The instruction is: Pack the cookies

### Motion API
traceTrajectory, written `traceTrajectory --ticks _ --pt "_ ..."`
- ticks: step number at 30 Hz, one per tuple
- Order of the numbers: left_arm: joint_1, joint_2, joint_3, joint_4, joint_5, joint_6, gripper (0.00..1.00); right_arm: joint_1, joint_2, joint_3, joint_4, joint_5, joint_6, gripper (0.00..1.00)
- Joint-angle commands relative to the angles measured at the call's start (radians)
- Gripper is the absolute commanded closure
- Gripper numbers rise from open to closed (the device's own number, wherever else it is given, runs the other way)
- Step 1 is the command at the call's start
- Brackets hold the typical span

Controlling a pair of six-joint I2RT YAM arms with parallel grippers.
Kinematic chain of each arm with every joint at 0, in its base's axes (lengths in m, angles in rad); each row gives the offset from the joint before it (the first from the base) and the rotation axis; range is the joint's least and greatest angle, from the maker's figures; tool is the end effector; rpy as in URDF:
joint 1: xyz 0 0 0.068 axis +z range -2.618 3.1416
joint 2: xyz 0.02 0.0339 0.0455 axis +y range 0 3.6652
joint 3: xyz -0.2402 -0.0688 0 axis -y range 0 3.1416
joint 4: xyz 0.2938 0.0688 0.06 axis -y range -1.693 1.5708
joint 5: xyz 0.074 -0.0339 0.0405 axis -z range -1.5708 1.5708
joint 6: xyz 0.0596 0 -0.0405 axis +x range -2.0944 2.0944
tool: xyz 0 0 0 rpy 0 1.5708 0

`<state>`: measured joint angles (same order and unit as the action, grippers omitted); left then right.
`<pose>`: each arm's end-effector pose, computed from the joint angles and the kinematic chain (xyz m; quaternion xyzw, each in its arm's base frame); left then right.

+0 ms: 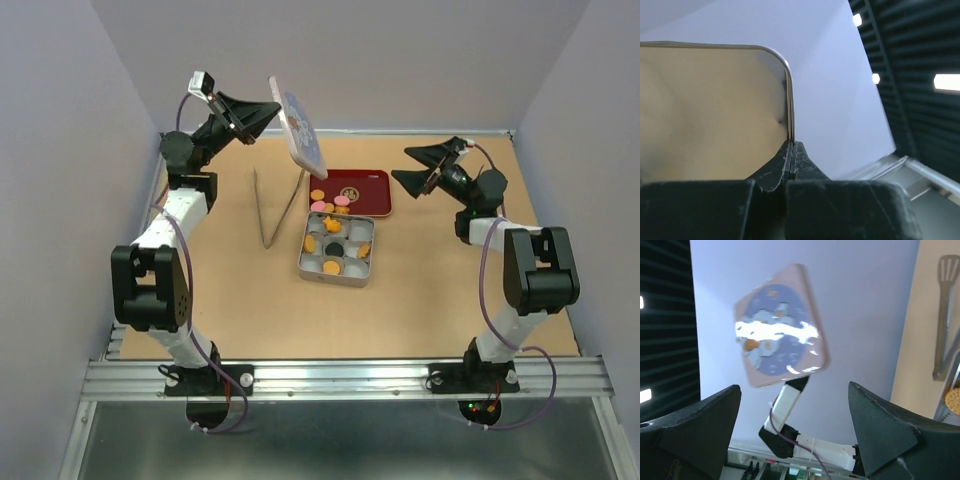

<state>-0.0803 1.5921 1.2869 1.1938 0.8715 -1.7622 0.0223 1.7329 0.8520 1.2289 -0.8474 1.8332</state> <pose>0.3893 -0.0771 0.4098 0.0392 0.4987 -0.7657 0.4043 0.3976 0.0536 0.2008 0.2038 0.5879 0.7389 0.2587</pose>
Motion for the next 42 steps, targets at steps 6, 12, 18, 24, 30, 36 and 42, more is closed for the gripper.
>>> traceTrajectory --ticks 6,12,18,24,30,36,42 --pt "-0.061 -0.001 -0.005 0.897 -0.078 -0.204 1.0 0.097 0.111 0.295 0.589 -0.027 0.08 0.07" --pt "-0.131 -0.015 0.04 0.897 -0.166 -0.186 1.0 0.172 0.241 0.462 0.589 0.043 0.119 0.07" --pt "-0.138 -0.026 0.061 0.897 -0.235 -0.145 1.0 0.209 0.3 0.597 0.589 0.145 0.169 0.07" --pt "-0.168 -0.012 0.051 0.899 -0.281 -0.112 1.0 0.243 0.336 0.741 0.589 0.176 0.234 0.08" --pt "-0.19 -0.004 0.054 0.897 -0.302 -0.086 1.0 0.272 0.359 0.805 0.589 0.174 0.258 0.11" --pt "-0.191 0.0 0.078 0.897 -0.312 -0.091 1.0 0.275 0.352 0.788 0.59 0.156 0.253 0.12" --pt "-0.193 -0.011 0.114 0.899 -0.313 -0.095 1.0 0.275 0.349 0.749 0.59 0.145 0.236 0.12"
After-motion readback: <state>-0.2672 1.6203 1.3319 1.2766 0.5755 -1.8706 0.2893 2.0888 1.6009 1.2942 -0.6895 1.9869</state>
